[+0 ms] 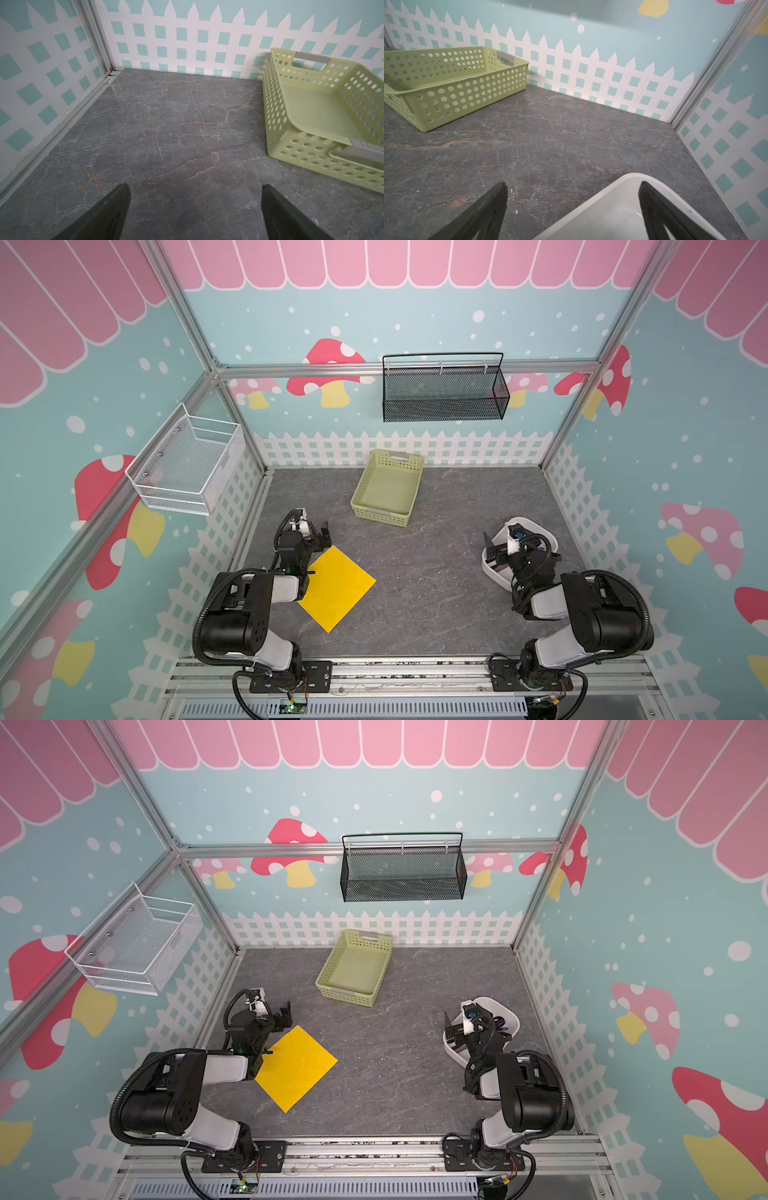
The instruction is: Place the utensils on the paper napkin and roll it up
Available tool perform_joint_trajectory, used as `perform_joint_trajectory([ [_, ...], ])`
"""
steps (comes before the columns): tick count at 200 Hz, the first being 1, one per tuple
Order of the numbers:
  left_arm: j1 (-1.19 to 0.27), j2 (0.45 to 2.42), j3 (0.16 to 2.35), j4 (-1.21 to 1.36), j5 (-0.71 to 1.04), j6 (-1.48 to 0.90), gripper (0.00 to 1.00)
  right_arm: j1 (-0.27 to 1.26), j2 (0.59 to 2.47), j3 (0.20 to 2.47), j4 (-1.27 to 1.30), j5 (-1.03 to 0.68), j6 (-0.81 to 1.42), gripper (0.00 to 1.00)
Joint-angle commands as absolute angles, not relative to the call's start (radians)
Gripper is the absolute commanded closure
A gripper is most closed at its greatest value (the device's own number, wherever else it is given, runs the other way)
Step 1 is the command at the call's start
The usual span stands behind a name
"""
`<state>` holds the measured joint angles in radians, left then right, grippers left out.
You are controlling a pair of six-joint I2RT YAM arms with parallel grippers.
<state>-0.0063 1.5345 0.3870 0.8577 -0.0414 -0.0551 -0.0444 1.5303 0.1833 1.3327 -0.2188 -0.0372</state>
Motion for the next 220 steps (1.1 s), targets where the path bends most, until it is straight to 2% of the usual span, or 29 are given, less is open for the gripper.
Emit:
perform_joint_trajectory([
  [1,-0.007,1.535,0.396,0.872,-0.051,-0.035,0.0,-0.05,1.524,0.176,1.367,-0.223,-0.052,0.01],
  [143,0.02,1.535,0.38,0.897,-0.046,-0.07,0.0,-0.05,1.524,0.175,1.37,-0.221,-0.053,0.0],
  [191,0.021,1.534,0.383,0.895,-0.047,-0.069,0.0,-0.049,1.529,0.207,1.314,-0.106,-0.005,0.01],
  [220,0.019,1.535,0.387,0.889,-0.042,-0.065,0.0,-0.05,1.528,0.208,1.309,-0.097,-0.001,0.01],
])
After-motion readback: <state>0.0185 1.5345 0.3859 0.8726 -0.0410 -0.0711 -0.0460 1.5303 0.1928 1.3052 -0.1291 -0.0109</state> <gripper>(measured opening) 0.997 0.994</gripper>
